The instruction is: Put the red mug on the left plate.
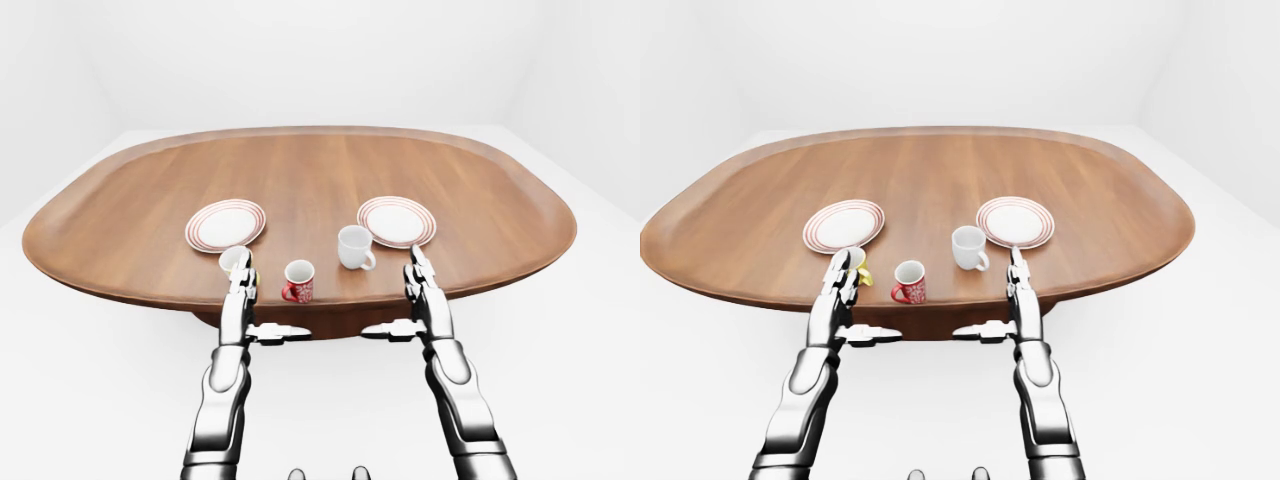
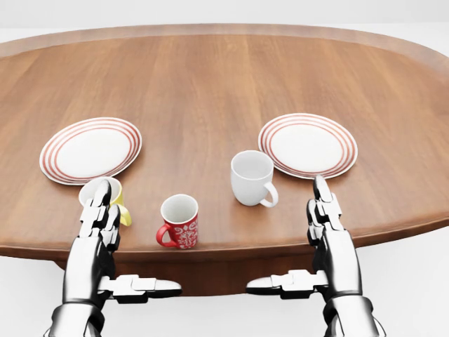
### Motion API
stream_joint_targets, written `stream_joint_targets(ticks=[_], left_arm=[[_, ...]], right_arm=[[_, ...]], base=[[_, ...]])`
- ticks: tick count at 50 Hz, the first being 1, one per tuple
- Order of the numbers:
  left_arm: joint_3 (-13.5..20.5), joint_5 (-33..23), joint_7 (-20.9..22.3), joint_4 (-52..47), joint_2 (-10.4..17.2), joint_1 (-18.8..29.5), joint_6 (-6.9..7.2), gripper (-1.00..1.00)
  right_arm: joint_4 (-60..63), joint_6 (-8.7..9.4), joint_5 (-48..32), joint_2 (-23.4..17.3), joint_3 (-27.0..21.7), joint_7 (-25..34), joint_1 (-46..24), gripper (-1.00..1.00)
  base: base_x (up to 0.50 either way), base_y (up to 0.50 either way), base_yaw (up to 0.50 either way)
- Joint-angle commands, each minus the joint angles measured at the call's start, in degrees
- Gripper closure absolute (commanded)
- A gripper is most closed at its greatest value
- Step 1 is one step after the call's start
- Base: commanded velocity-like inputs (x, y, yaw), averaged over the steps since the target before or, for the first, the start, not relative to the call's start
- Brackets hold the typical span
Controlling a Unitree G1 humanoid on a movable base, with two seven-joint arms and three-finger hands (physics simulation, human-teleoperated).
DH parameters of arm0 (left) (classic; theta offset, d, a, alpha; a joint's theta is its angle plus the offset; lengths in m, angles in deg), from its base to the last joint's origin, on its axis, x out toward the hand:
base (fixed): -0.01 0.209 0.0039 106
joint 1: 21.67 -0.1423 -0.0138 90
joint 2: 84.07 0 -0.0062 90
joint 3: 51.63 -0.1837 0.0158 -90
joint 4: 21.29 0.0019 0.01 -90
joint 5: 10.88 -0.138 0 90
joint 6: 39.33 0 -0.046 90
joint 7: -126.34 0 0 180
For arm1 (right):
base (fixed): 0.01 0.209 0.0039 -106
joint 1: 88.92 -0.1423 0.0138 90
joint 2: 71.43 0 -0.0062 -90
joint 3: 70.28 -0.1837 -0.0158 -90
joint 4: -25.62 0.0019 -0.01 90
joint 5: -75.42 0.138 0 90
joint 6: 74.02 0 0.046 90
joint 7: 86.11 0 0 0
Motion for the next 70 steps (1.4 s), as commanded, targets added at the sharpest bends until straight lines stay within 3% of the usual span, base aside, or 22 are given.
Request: stream_joint_targets(ticks=[1,16,18,20,21,22,24,25,28,32,52,57,70], left_arm=[[0.74,0.04,1.44,1.14,0.55,0.73,0.17,-1.00],[0.66,-0.11,1.37,1.74,0.48,1.20,0.26,-1.00],[0.46,-0.05,0.98,-2.35,0.21,-1.02,1.40,-1.00],[0.20,-0.01,0.92,-5.03,0.04,-2.64,1.38,-1.00],[-0.68,-0.23,0.59,-13.10,-0.47,-7.87,1.33,-1.00],[-1.63,-0.10,0.76,-19.06,-0.78,-12.36,0.28,-1.00],[-3.80,-0.44,1.58,-25.92,-0.52,-18.87,-3.61,-1.00],[-5.94,-2.05,1.20,-31.28,-0.15,-25.62,-5.00,-1.00],[-7.33,-2.79,-1.13,-34.87,0.93,-31.30,-5.00,-1.00],[-7.66,-0.97,-1.66,-36.76,2.98,-34.83,-5.00,-1.00],[-7.76,-0.78,-2.14,-36.09,3.28,-34.00,-5.00,-1.00],[-6.64,-0.06,-1.84,-34.91,2.78,-31.82,-5.00,-1.00],[-6.58,-0.40,-1.39,-34.69,2.30,-31.92,-5.00,-1.00]], right_arm=[[-0.08,0.46,0.15,-0.51,-0.75,1.55,0.06,-1.00],[0.24,1.01,0.16,-0.41,-0.54,1.92,0.30,-1.00],[4.87,1.53,-0.66,-0.18,0.81,2.47,3.33,-1.00],[7.97,1.54,-1.04,-0.08,1.73,3.26,5.46,-1.00],[16.25,0.72,-2.25,-0.10,4.63,4.62,11.82,-1.00],[21.49,-0.58,-3.32,-0.42,6.79,4.99,16.61,-1.00],[27.52,-5.25,-4.84,-2.20,10.51,5.37,23.55,-1.00],[32.03,-5.25,-5.64,-4.28,13.51,5.23,30.47,-1.00],[34.13,-5.25,-6.57,-7.40,14.86,1.46,35.79,-1.00],[34.44,-5.25,-2.65,-9.38,13.11,-0.56,38.24,-1.00],[33.82,-5.25,-2.58,-5.49,9.08,1.13,35.35,-1.00],[33.17,-5.25,-3.87,-4.98,9.32,0.81,33.60,-1.00],[33.17,-5.25,-3.60,-4.76,9.14,0.60,33.54,-1.00]], base=[[0.00,0.00,0.00],[0.00,0.00,0.00],[0.00,0.00,0.00],[0.00,0.00,0.00],[0.00,0.00,0.00],[0.00,0.00,0.00],[0.00,0.00,0.00],[0.00,0.00,0.00],[0.00,0.00,0.00],[0.00,0.00,0.00],[0.00,0.00,0.00],[0.16,0.50,0.00],[0.18,0.50,0.00]])
